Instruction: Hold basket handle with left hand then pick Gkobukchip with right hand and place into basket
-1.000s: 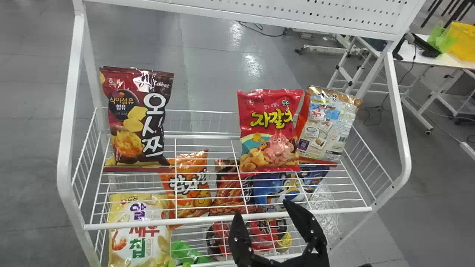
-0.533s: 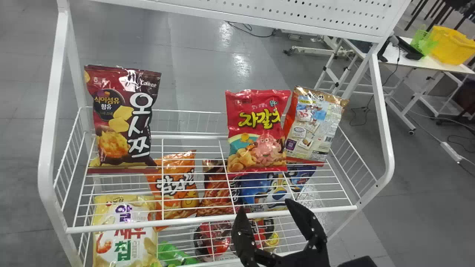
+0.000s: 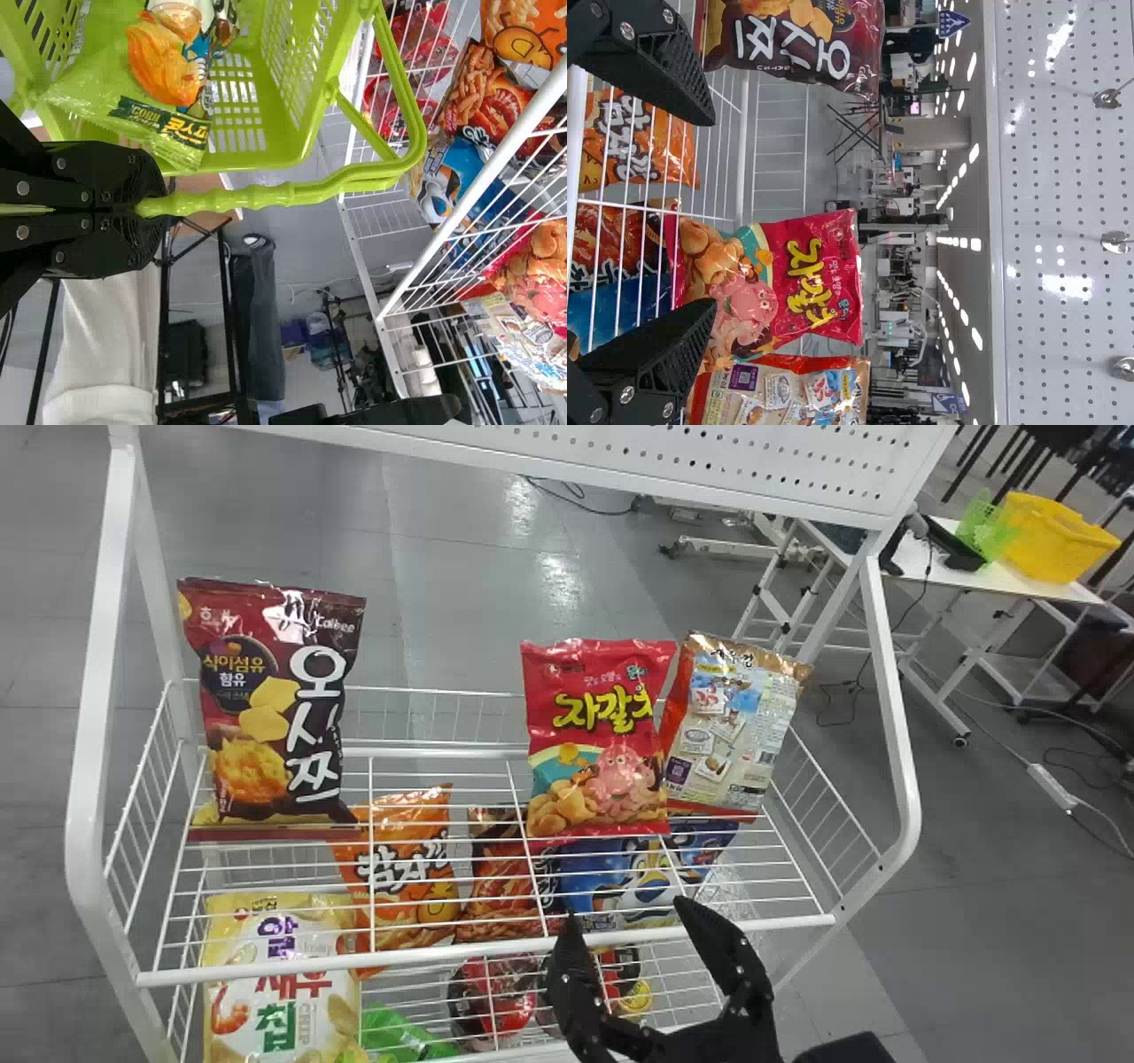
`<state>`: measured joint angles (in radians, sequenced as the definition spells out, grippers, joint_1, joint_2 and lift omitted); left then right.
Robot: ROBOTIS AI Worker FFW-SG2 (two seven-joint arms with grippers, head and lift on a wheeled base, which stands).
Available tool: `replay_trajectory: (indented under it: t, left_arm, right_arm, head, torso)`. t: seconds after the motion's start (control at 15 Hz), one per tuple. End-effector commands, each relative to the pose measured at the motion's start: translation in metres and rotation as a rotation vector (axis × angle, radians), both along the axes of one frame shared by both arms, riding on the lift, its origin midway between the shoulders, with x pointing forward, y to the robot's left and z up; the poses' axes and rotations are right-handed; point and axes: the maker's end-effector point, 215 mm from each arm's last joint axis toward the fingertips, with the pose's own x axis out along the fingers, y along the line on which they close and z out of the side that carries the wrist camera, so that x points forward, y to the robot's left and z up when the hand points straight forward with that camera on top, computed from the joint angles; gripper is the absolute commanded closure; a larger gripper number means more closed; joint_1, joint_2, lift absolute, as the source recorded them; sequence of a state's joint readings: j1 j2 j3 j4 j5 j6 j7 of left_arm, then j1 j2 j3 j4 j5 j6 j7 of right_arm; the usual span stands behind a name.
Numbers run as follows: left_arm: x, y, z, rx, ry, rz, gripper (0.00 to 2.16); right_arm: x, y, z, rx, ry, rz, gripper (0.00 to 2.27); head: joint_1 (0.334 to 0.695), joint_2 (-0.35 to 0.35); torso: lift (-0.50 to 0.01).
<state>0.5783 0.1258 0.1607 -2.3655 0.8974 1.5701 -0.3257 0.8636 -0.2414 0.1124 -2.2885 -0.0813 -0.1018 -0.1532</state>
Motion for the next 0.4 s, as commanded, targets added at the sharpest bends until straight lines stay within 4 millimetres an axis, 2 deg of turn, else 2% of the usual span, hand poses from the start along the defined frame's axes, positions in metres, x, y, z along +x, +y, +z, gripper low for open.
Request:
replay_trajectory:
  t: [0.0, 0.33]
  left_arm:
    - [0.0000, 0.0006, -0.0001, 0.000, 0.001, 0.001, 1.71]
    - [0.0004, 0.0004, 0.0001, -0.001, 0.001, 0.001, 1.70]
  right_arm:
    - [0.0003, -0.0018, 0.0003, -0.004, -0.001, -0.005, 0.08]
    - [0.0009, -0.0033, 0.0023, -0.009, -0.001, -0.007, 0.08]
  head:
    - [0.695, -0.350]
    - [0.695, -0.350]
  torso:
    - [-0.032]
    - [-0.032]
